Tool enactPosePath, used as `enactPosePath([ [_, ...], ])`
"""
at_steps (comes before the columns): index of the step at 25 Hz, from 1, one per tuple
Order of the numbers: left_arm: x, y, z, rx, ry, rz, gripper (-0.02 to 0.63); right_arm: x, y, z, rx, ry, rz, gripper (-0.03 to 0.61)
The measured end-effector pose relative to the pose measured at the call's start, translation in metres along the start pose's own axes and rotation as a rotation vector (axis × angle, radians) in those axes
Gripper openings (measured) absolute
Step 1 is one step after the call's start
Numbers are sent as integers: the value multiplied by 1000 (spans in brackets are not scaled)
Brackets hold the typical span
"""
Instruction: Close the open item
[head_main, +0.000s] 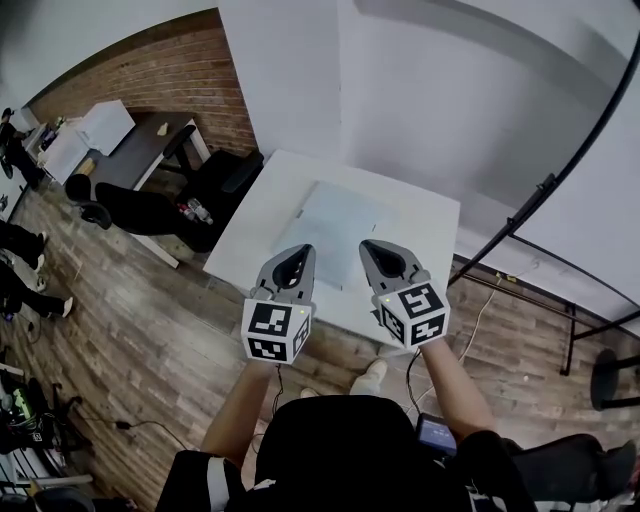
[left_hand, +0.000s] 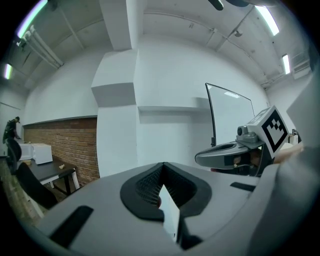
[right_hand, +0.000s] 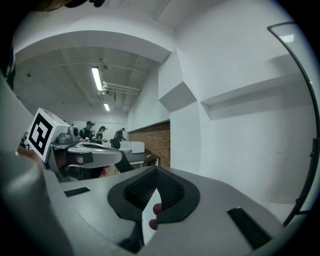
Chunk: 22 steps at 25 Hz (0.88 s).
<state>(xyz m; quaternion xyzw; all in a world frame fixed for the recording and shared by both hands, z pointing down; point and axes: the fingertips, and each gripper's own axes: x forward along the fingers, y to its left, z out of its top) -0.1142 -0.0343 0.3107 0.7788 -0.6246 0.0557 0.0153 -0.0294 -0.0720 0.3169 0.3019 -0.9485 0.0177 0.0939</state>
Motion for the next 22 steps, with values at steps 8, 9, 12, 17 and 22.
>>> enactPosePath([
  [8, -32, 6, 5, 8, -30, -24, 11, -11, 31, 9, -18, -23, -31, 38],
  [9, -34, 6, 6, 8, -34, -26, 11, -12, 33, 9, -21, -25, -33, 38],
  [12, -38, 8, 6, 5, -41, -33, 11, -13, 38, 11, -26, -29, -40, 38],
  [17, -43, 12, 6, 1, -49, -44, 11, -14, 46, 14, -36, -33, -52, 38],
  [22, -45, 17, 5, -1, -44, -45, 11, -9, 49, 15, -38, -26, -51, 38],
])
